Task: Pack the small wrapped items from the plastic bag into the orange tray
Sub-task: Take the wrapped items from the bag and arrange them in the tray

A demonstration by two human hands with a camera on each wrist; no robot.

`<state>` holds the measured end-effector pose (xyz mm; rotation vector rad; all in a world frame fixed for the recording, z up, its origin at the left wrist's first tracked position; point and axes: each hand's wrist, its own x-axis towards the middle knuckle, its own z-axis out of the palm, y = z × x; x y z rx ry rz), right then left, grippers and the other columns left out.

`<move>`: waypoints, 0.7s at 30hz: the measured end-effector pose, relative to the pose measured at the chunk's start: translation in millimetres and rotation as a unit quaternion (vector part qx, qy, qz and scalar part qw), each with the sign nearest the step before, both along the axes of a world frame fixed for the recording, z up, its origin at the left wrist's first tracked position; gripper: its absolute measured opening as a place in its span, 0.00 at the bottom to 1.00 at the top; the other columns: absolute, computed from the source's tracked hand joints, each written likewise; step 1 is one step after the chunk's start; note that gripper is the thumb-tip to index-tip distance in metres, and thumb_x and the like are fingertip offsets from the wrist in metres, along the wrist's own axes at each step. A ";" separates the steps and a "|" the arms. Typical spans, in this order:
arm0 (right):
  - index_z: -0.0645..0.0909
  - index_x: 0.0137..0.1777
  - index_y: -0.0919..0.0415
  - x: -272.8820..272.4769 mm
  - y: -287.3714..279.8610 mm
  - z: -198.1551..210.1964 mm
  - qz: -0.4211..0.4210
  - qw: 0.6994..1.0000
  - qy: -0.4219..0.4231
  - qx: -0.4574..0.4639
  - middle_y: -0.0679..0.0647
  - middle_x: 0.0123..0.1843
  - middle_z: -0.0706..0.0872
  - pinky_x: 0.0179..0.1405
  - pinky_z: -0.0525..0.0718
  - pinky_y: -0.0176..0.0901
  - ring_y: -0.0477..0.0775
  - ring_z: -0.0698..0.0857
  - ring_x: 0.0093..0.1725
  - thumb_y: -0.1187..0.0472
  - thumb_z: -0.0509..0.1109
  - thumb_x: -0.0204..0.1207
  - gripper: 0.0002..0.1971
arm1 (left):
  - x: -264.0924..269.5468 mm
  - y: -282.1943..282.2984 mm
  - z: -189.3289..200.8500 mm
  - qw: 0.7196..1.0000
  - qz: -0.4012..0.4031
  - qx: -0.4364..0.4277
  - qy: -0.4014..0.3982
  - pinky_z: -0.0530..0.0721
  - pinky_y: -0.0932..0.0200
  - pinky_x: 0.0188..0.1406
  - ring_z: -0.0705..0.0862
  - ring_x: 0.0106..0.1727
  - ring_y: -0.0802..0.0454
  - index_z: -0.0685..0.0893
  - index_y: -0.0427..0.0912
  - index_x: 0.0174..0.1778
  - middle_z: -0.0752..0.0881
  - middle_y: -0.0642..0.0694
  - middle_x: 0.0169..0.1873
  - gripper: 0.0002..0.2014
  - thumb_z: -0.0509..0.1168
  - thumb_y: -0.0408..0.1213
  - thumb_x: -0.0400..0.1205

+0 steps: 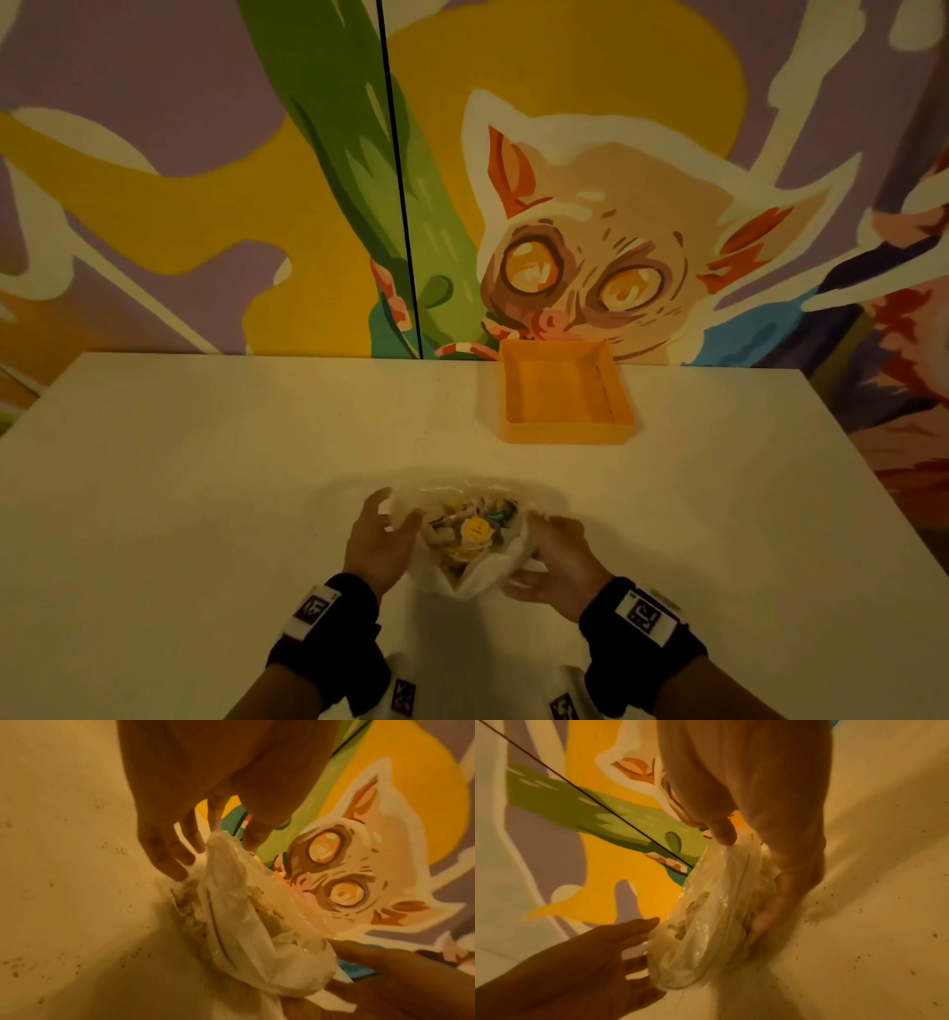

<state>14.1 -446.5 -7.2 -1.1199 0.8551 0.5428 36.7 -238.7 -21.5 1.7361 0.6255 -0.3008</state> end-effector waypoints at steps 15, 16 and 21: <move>0.82 0.58 0.54 38.9 7.4 -1.4 0.169 0.938 -0.120 -0.279 0.59 0.60 0.83 0.39 0.90 0.56 0.65 0.84 0.55 0.49 0.61 0.84 0.12 | 18.5 -18.2 15.1 0.816 -0.396 0.405 -0.114 0.68 0.45 0.72 0.67 0.75 0.43 0.60 0.66 0.80 0.67 0.52 0.78 0.25 0.53 0.55 0.85; 0.81 0.57 0.55 41.0 9.5 -0.1 0.182 0.937 -0.117 -0.274 0.59 0.59 0.82 0.43 0.90 0.59 0.65 0.83 0.56 0.50 0.59 0.85 0.13 | 27.9 -23.2 18.7 0.796 -0.426 0.420 -0.094 0.69 0.45 0.70 0.69 0.73 0.42 0.65 0.65 0.78 0.70 0.50 0.76 0.23 0.53 0.54 0.86; 0.78 0.59 0.60 38.9 8.3 -1.3 0.152 0.970 -0.071 -0.175 0.63 0.58 0.84 0.52 0.87 0.62 0.65 0.86 0.53 0.49 0.53 0.88 0.17 | 68.4 -29.3 28.4 0.846 -0.480 0.230 -0.019 0.78 0.52 0.64 0.81 0.62 0.44 0.87 0.43 0.57 0.85 0.46 0.60 0.14 0.56 0.41 0.88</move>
